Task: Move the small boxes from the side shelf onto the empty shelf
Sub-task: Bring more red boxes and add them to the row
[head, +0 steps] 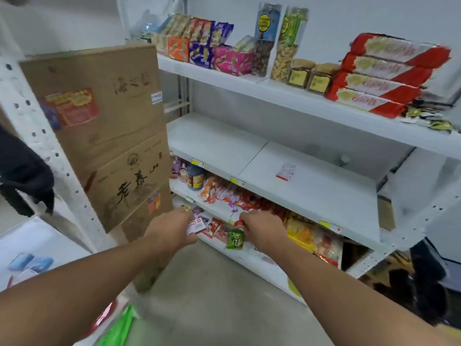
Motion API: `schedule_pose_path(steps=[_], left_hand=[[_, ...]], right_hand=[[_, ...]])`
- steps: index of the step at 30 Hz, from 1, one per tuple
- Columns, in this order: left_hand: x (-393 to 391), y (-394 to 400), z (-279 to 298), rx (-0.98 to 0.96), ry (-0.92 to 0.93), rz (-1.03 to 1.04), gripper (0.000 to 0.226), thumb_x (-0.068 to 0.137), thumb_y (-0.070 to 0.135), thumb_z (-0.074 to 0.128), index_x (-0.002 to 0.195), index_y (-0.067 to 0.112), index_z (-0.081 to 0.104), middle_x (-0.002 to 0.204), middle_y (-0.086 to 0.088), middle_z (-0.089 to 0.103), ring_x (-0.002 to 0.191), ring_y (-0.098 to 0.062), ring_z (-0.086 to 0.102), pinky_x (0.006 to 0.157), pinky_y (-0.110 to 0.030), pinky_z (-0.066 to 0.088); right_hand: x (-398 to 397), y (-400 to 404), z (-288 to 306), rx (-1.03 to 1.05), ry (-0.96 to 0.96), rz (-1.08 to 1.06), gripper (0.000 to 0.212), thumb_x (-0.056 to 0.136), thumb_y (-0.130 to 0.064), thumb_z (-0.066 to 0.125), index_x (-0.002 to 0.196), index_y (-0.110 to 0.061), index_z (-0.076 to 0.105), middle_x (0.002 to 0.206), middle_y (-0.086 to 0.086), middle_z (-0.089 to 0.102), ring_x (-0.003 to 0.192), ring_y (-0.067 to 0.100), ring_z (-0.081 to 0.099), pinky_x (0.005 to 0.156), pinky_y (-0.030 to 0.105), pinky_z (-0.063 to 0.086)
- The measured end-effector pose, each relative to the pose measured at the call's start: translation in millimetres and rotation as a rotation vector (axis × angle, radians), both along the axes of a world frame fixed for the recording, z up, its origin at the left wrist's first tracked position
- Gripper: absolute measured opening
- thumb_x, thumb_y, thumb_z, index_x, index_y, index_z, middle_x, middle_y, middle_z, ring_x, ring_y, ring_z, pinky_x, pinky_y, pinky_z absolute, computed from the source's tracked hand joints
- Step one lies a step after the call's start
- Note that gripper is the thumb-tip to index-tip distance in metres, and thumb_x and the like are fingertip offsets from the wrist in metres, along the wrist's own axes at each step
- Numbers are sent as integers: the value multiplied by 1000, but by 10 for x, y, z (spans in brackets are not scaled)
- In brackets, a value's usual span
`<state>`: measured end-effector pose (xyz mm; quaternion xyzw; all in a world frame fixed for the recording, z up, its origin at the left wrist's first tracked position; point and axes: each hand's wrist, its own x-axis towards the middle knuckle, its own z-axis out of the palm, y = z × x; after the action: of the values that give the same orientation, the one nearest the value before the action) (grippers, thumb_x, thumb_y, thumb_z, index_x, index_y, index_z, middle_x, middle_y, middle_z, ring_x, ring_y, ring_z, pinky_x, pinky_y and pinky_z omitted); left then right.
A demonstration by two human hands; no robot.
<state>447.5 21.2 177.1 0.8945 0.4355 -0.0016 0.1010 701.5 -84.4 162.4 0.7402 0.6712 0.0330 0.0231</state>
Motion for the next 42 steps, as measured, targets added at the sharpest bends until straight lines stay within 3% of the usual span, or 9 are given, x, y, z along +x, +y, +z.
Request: schedule_pose_path(steps=[4,10,12,17,24,28,33,40,42], left_hand=[[761,7,51,27,24,-112,27,85,54,67,100,34,59,100,8,59,89,-17,59,70,-36,53],[1658,41,-96,12,71,-151,52,79,61,60,124,36,65,112,10,60,97,-20,64,81,-44,59],[1902,63,-119,-6,78,-175,52,82,59,63,128,34,64,117,8,61,100,-21,65,83,-44,59],[2403,223,-109,24,22,-209,45,87,51,67,127,29,66,119,4,64,102,-21,64,80,-38,56],[2763,618,-297,0,10,-280,45,86,50,70,126,29,67,117,5,64,97,-18,64,80,-39,58],[2865,984,-429,-36,-40,-320,47,81,50,70,124,33,68,107,11,61,91,-14,62,76,-36,58],[3073,1464,-493,-75,-59,-420,44,85,52,65,125,32,64,110,7,58,93,-18,64,66,-33,45],[3372,1901,-768,-101,-67,-542,38,89,48,65,122,29,65,109,5,57,99,-22,64,71,-35,44],[3465,1931,-852,-144,-54,-553,41,90,46,66,127,29,64,112,4,58,100,-24,64,76,-39,50]], right_hand=[[733,-130,-34,29,18,-96,20,99,-20,59,118,-25,63,101,1,68,93,31,68,65,38,54],[1501,-247,-150,55,66,-141,20,101,-24,58,120,-28,63,109,-1,70,100,28,69,66,37,47],[1675,-273,-193,70,109,-152,25,102,-25,58,126,-31,63,110,-2,70,101,28,69,67,37,46],[2086,-239,-202,71,93,-184,13,105,-27,55,116,-26,62,104,-1,66,97,27,67,65,36,42],[2285,-28,-348,-3,80,-270,22,103,-27,53,122,-24,62,107,1,65,100,29,66,66,36,41],[2249,90,-418,-10,129,-360,17,100,-25,55,115,-23,63,104,2,68,99,31,67,67,37,41],[2271,223,-444,-67,121,-473,16,98,-27,52,111,-27,62,108,4,71,102,34,69,71,41,53],[2338,485,-463,-71,124,-602,19,97,-30,54,113,-33,65,107,-2,74,99,31,70,74,44,61],[2356,516,-513,-77,132,-623,18,97,-32,55,112,-34,64,106,-4,73,99,29,71,73,44,61]])
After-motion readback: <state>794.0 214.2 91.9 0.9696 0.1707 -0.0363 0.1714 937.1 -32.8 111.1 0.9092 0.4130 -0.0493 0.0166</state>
